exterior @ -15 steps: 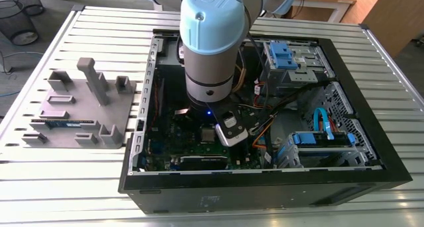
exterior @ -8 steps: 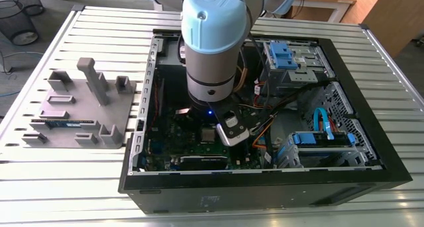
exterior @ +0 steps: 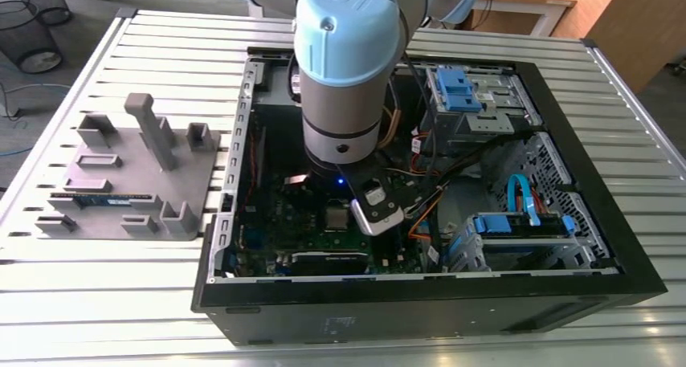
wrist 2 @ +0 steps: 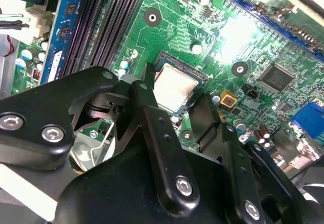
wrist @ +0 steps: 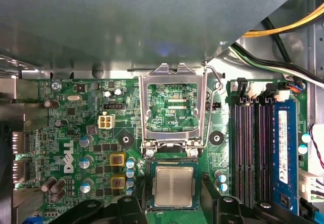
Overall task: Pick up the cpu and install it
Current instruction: 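Place the cpu into insertion slot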
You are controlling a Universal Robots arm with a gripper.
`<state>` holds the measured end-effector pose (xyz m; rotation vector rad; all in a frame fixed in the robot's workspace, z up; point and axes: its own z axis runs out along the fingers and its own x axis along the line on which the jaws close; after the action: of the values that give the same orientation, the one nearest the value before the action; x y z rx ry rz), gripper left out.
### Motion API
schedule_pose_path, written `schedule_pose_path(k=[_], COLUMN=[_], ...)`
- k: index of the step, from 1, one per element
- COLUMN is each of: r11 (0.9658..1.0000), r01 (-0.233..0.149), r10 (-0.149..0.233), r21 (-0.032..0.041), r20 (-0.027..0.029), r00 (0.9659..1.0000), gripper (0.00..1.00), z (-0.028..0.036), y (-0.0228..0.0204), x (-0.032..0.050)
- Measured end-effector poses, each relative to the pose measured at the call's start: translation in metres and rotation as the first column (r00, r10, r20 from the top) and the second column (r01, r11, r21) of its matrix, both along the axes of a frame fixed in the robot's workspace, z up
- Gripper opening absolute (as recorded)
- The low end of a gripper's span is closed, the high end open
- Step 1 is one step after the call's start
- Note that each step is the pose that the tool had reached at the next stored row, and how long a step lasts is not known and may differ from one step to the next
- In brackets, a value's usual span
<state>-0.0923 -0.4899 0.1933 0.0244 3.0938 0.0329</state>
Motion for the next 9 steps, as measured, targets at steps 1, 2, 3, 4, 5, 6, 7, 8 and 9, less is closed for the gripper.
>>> schedule_pose_path(k=[1,2,3,4,5,6,7,8,9], r11=[1.0,1.0,1.0,1.0,1.0,1.0,1.0,1.0,1.0], r01=[0.0,0.0,0.0,0.0,0.0,0.0,0.0,0.0,0.0], r10=[0.0,0.0,0.0,0.0,0.0,0.0,0.0,0.0,0.0], r21=[0.0,0.0,0.0001,0.0001,0.0,0.0001,0.0001,0.0001,0.0001], r20=[0.0,0.0,0.0,0.0,0.0,0.0,0.0,0.0,0.0], r00=[1.0,1.0,1.0,1.0,1.0,1.0,1.0,1.0,1.0], gripper=[0.54,0.54,0.54,0.54,0.54,0.54,0.54,0.54,0.54], z=[0.0,0.0,-0.0001,-0.0001,0.0,0.0,-0.0001,0.0,-0.0001], y=[0.0002,0.0002,0.0002,0.0002,0.0002,0.0002,0.0002,0.0002,0.0002], x=[0.0,0.0002,0.0007,0.0013,0.0017,0.0018,0.0018,0.0018,0.0019])
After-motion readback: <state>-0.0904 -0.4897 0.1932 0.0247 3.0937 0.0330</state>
